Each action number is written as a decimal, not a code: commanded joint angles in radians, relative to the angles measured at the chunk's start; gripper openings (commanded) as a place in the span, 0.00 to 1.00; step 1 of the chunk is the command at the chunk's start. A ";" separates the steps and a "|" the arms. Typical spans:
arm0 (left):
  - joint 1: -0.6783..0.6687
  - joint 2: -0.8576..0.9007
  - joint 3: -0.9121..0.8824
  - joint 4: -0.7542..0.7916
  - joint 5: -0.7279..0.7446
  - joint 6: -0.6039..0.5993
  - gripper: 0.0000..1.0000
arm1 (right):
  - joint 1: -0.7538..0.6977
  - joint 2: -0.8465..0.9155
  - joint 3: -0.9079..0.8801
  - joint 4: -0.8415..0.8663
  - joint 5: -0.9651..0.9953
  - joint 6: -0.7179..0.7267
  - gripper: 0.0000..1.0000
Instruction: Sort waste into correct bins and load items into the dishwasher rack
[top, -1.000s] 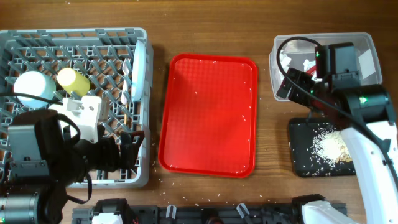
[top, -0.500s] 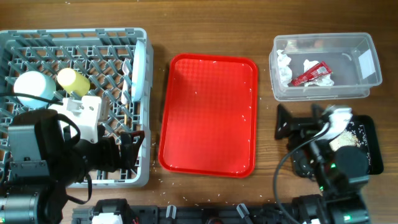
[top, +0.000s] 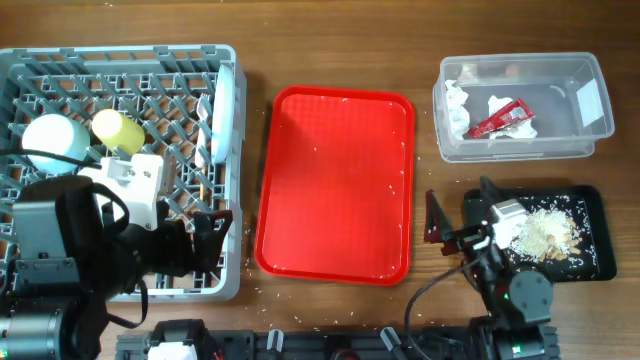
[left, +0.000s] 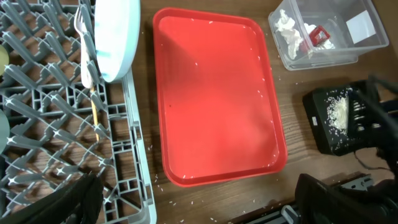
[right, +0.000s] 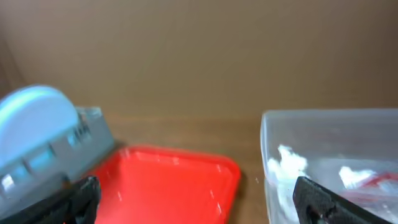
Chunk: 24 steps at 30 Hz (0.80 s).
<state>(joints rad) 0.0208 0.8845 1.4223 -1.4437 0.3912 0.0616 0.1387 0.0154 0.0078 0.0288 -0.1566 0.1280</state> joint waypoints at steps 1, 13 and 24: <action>0.000 -0.001 0.003 0.002 0.012 -0.003 1.00 | -0.010 -0.012 -0.002 -0.019 0.005 -0.072 1.00; 0.000 -0.001 0.003 0.002 0.012 -0.003 1.00 | -0.009 -0.011 -0.002 -0.019 0.005 -0.073 1.00; -0.039 -0.117 -0.209 0.145 0.049 0.013 1.00 | -0.009 -0.011 -0.002 -0.019 0.005 -0.073 1.00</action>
<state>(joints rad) -0.0124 0.8394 1.3518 -1.3983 0.4122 0.0654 0.1341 0.0154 0.0063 0.0074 -0.1558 0.0731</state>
